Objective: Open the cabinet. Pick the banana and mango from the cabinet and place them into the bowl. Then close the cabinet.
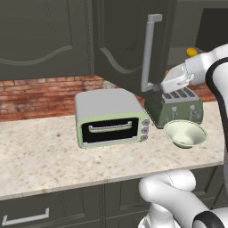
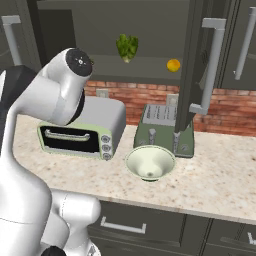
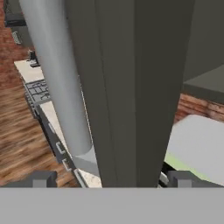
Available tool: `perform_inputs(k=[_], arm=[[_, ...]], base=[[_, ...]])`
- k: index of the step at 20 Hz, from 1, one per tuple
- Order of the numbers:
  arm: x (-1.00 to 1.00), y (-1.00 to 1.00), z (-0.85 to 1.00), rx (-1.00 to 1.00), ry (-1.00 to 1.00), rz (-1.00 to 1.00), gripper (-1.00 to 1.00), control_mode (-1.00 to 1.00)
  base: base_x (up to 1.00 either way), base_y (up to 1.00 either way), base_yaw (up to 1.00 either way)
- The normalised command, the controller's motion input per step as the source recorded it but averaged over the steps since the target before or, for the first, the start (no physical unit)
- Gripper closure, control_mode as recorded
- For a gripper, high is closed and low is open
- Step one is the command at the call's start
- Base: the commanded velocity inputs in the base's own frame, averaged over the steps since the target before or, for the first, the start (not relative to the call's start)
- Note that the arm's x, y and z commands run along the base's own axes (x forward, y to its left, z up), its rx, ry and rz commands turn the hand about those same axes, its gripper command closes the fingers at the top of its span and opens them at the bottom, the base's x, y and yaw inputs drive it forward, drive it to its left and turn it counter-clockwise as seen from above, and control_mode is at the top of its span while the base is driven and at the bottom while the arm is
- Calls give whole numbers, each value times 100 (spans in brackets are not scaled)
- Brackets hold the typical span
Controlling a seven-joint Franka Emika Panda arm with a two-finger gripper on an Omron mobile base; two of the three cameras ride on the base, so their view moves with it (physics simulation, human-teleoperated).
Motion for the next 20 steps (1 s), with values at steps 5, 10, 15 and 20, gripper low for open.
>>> perform_inputs(k=[5, 10, 15, 20], arm=[[13, 40, -6, -4, 0, 17, -100, -100], [9, 37, -3, -4, 0, 17, -100, -100], [6, 43, -4, -4, 0, 16, -100, -100], [0, 38, 0, -3, 0, 14, -100, -100]], base=[[0, 0, 0], [0, 0, 0], [0, 0, 0], [0, 0, 0]])
